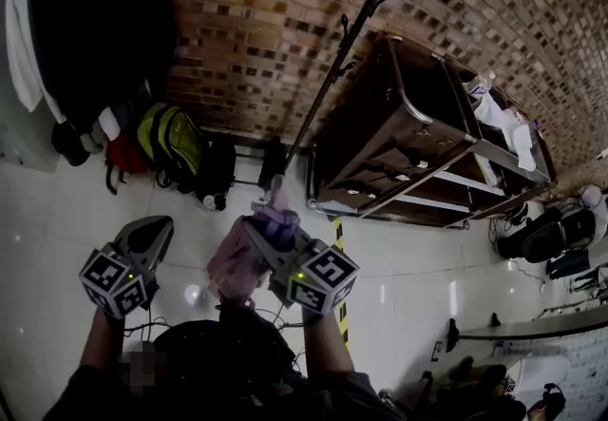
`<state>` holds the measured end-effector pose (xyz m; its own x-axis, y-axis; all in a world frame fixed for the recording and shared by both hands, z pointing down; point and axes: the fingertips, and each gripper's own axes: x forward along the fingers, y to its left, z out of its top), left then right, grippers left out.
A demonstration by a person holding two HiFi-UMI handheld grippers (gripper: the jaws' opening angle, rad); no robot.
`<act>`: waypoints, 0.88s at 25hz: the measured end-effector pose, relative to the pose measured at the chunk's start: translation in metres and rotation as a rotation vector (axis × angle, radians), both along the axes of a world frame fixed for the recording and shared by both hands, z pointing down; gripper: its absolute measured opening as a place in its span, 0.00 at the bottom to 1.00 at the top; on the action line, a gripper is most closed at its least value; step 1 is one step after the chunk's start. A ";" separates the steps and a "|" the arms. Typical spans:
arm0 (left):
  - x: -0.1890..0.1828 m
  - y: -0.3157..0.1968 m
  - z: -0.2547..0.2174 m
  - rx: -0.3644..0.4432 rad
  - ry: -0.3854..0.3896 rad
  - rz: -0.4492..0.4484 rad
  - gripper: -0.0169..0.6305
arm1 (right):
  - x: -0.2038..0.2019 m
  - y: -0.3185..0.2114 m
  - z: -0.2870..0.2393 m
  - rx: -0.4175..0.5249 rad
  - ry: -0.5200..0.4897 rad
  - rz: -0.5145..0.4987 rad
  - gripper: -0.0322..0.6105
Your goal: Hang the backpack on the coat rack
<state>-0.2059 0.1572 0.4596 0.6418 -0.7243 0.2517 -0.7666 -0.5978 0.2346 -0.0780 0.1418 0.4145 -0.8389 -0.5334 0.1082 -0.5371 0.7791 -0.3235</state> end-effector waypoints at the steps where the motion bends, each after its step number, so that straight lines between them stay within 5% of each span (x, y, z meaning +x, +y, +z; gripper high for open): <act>1: 0.005 -0.010 -0.001 -0.002 0.003 -0.008 0.05 | 0.006 -0.010 0.001 -0.003 -0.001 -0.001 0.06; 22: 0.079 -0.150 -0.028 0.031 0.040 -0.021 0.05 | 0.071 -0.148 -0.019 -0.004 0.031 -0.055 0.06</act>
